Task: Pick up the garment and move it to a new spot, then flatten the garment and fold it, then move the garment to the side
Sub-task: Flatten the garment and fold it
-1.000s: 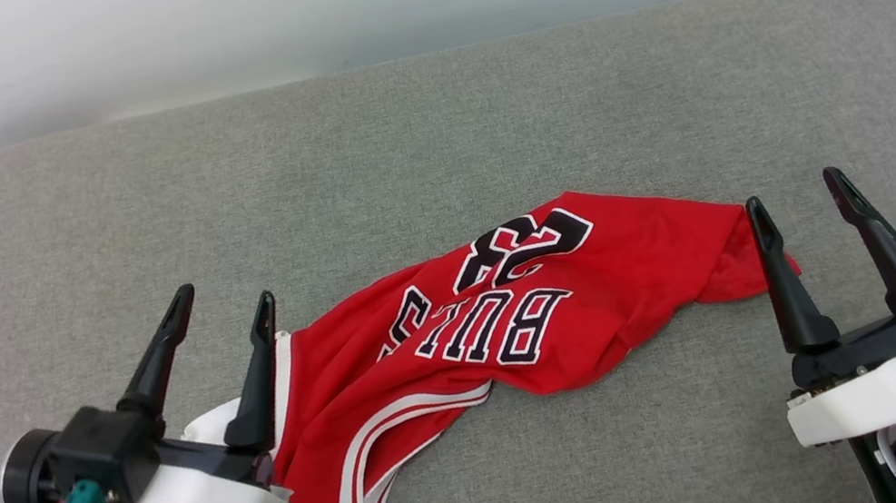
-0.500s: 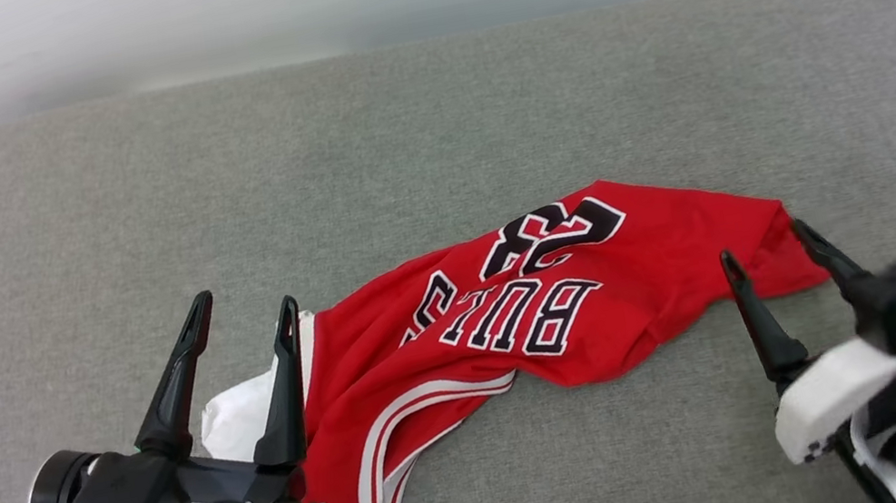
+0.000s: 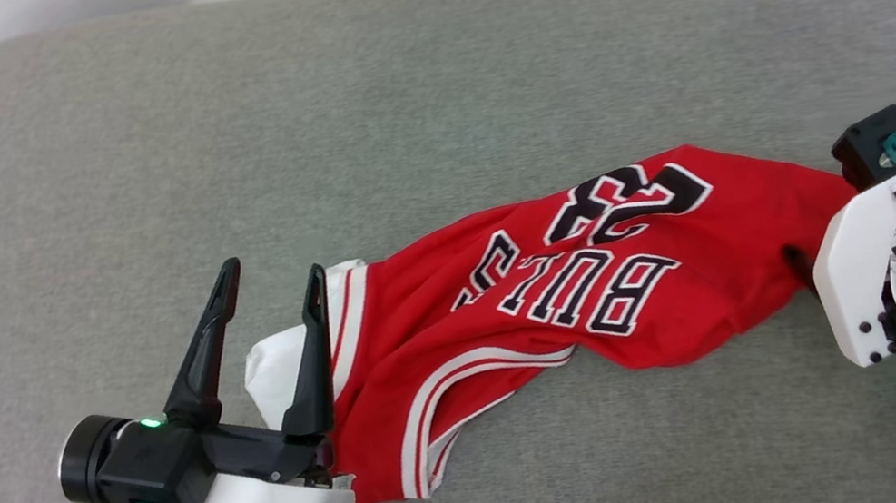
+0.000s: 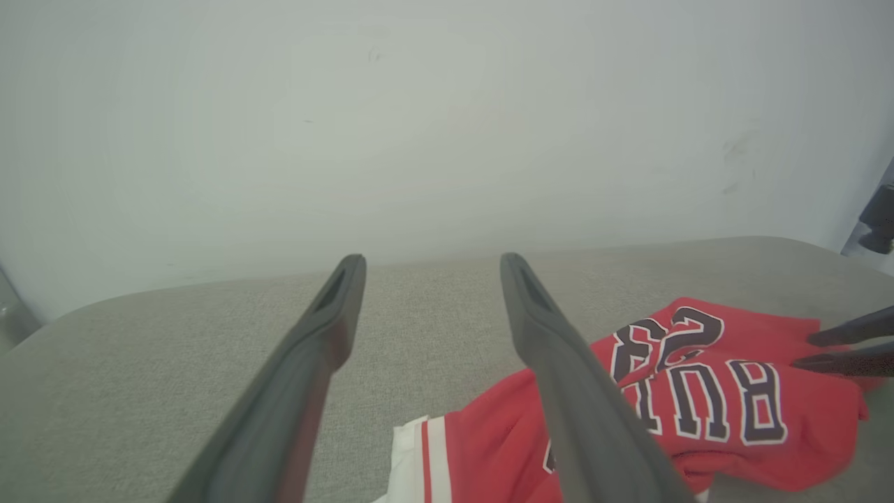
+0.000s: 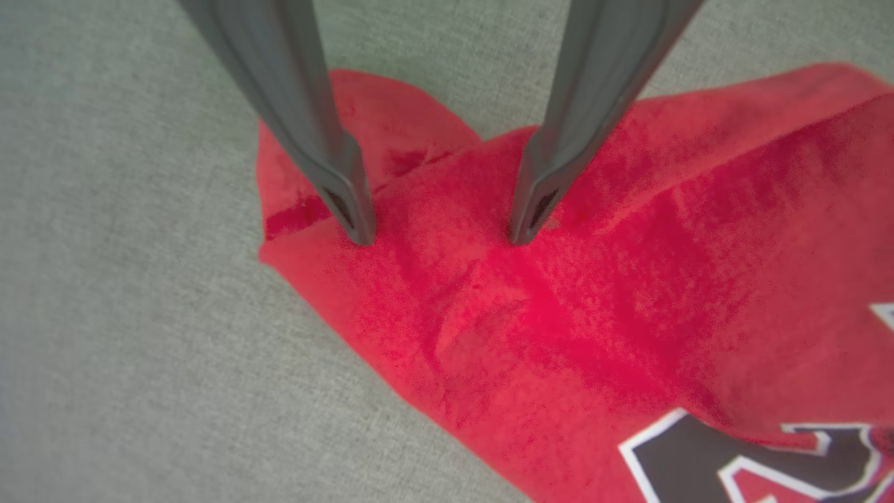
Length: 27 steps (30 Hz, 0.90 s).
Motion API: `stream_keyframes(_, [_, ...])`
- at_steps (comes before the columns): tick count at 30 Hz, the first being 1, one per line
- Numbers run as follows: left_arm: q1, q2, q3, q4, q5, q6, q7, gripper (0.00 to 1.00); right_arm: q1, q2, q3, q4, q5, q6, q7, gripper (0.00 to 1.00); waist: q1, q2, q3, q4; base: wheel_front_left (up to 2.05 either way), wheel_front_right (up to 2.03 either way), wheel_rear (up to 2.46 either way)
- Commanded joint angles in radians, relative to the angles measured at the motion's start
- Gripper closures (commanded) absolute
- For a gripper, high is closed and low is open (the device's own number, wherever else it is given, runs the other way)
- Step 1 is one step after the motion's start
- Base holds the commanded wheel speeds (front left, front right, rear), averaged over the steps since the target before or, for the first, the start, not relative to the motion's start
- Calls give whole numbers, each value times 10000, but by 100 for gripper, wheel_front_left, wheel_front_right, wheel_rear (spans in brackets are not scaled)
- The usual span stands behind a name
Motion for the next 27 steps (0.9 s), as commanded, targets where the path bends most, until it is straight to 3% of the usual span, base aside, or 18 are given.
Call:
stream_keyframes(1, [-114,-74,27,27,82,-50,-27,0,-128,-137,24,93,4,-7,285,0,0,0,209,308,0,0,0])
stream_keyframes(10, [-120,-338,49,77,175,-132,-27,0,599,-200,-305,1275,-356,-8,617,0,0,0,535,818,0,0,0])
stream_keyframes(11, [-105,-347,55,85,184,-135,-27,0,691,-173,-328,1436,-338,-8,549,66,0,0,539,826,0,0,0])
stream_keyframes(12, [-72,-309,28,114,161,-135,-27,0,732,-335,-431,1434,-471,-11,70,100,0,0,479,803,0,0,0])
stream_keyframes(20, [203,-188,96,129,139,-139,-28,0,416,-356,-1585,-585,-579,-7,-2145,100,0,0,-178,327,0,0,0])
stream_keyframes(27, [558,-182,240,62,121,-141,-28,0,225,-871,-1727,-3502,-433,-8,-3262,100,0,0,-880,-224,0,0,0])
